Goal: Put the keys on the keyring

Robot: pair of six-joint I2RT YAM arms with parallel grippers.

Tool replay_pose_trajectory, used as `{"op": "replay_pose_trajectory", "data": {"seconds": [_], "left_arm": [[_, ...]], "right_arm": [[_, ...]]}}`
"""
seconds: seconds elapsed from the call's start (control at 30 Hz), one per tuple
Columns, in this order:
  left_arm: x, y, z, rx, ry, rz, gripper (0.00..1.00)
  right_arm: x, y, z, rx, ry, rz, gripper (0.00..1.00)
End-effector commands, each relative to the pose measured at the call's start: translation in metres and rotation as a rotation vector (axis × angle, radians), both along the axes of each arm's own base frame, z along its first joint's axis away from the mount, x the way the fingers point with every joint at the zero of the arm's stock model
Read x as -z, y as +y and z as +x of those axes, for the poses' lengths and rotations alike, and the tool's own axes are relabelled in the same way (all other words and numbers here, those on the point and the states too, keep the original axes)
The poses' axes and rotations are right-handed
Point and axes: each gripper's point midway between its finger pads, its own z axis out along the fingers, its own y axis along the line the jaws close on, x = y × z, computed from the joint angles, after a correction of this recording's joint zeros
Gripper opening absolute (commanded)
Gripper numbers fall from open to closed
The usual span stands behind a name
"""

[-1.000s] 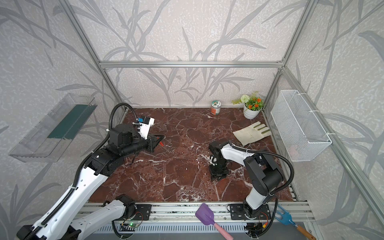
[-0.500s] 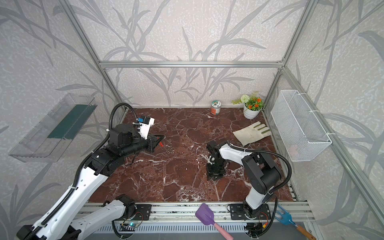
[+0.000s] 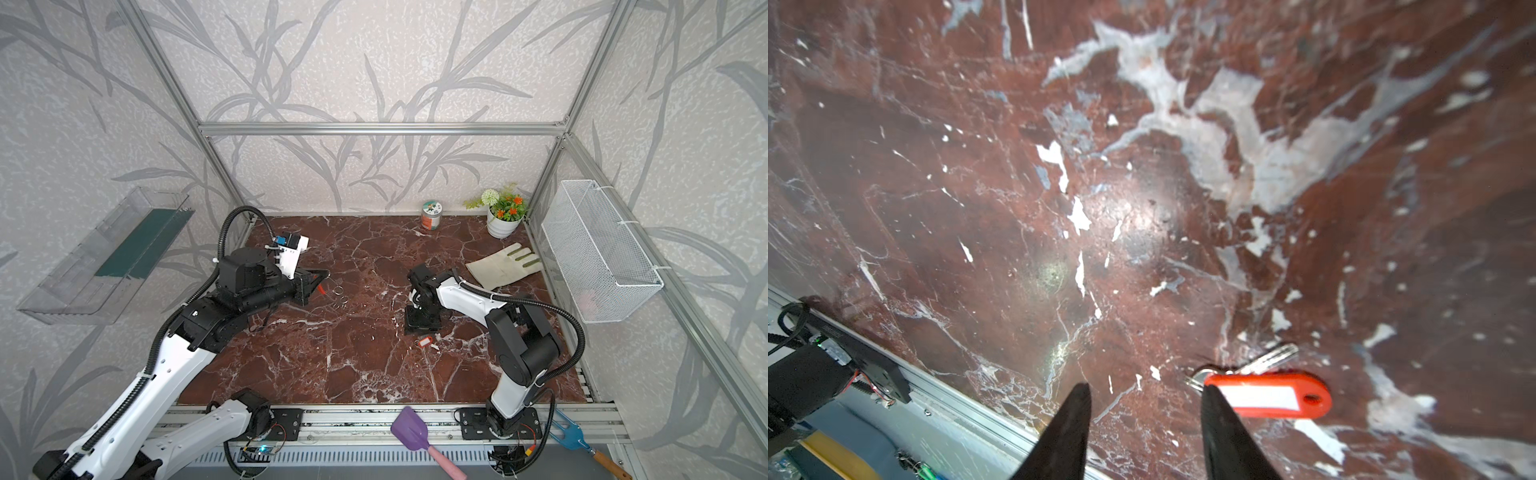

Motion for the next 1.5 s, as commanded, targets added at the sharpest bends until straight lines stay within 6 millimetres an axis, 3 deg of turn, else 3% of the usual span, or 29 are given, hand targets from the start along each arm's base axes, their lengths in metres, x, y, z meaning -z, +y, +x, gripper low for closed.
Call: {"op": "replay_pose_trajectory", "data": {"seconds": [0.0, 0.27, 0.43, 0.77, 0.9, 1.03, 1.17, 1.3, 1.47], "left_arm": [[-0.007, 0.002, -0.001, 0.002, -0.032, 0.004, 0.00], [-0.008, -0.001, 0.000, 0.008, -0.027, -0.001, 0.00], [-0.008, 0.003, -0.002, -0.002, -0.029, 0.005, 0.00], [-0.007, -0.001, 0.000, 0.008, -0.028, -0.008, 0.00], [-0.006, -0.003, 0.001, 0.015, -0.028, -0.015, 0.00], [-0.006, -0.005, 0.001, 0.022, -0.024, -0.024, 0.00], [-0.007, -0.006, -0.001, 0.027, -0.022, -0.029, 0.00], [-0.008, -0.004, -0.003, 0.023, -0.023, -0.036, 0.00], [-0.008, -0.001, -0.006, 0.016, -0.030, -0.027, 0.00]], "right_arm": [[0.002, -0.012, 0.002, -0.049, -0.001, -0.043, 0.47], [0.018, -0.005, 0.009, -0.130, 0.013, -0.043, 0.48], [0.028, -0.019, -0.005, -0.132, 0.049, -0.092, 0.49], [0.024, -0.041, -0.049, -0.054, 0.082, -0.084, 0.50], [0.024, -0.036, -0.066, 0.000, 0.101, -0.026, 0.50], [0.020, -0.037, -0.066, -0.005, 0.061, -0.047, 0.52], [0.003, -0.039, -0.054, -0.034, 0.008, -0.077, 0.53], [-0.005, -0.054, -0.053, -0.006, -0.018, -0.156, 0.55], [0.005, -0.087, -0.066, 0.079, -0.004, -0.267, 0.60]]}}
